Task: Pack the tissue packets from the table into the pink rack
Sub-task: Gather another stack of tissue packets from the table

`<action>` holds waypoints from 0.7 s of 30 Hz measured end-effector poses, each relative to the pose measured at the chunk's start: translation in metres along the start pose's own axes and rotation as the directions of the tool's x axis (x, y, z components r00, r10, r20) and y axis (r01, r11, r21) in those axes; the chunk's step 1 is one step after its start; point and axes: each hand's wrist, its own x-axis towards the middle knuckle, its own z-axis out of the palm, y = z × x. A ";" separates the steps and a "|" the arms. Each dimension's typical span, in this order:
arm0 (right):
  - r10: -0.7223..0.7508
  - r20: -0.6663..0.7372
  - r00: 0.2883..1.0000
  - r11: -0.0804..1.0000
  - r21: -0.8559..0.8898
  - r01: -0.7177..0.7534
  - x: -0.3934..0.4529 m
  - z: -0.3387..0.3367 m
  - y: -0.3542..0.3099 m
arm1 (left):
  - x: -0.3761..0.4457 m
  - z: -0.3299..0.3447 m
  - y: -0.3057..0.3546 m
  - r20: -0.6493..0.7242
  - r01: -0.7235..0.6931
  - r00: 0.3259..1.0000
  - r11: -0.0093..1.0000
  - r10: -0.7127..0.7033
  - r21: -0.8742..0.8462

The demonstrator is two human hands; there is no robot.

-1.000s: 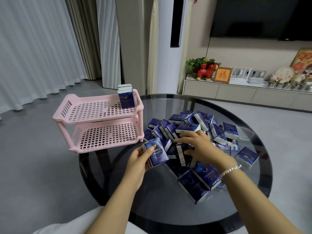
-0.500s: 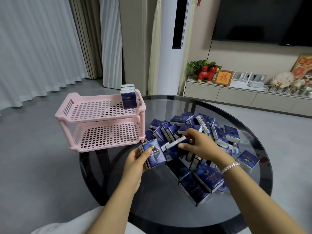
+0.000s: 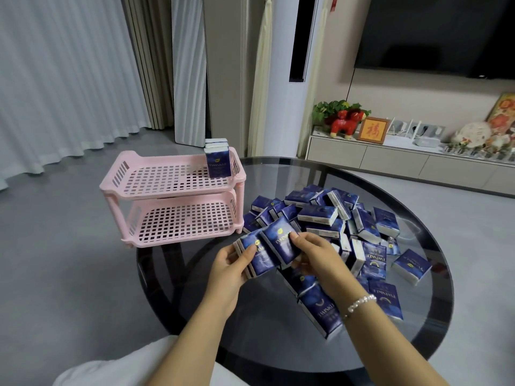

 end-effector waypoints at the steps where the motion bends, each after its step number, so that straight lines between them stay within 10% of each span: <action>1: -0.002 -0.021 1.000 1.000 -0.008 0.002 0.000 0.006 0.004 | 0.000 0.000 0.000 0.001 0.006 1.000 1.000 -0.006 -0.014; 21: -0.190 -0.194 0.962 0.949 -0.287 0.130 0.008 0.013 0.010 | -0.001 -0.011 0.012 -0.074 0.018 0.997 0.998 -0.023 -0.063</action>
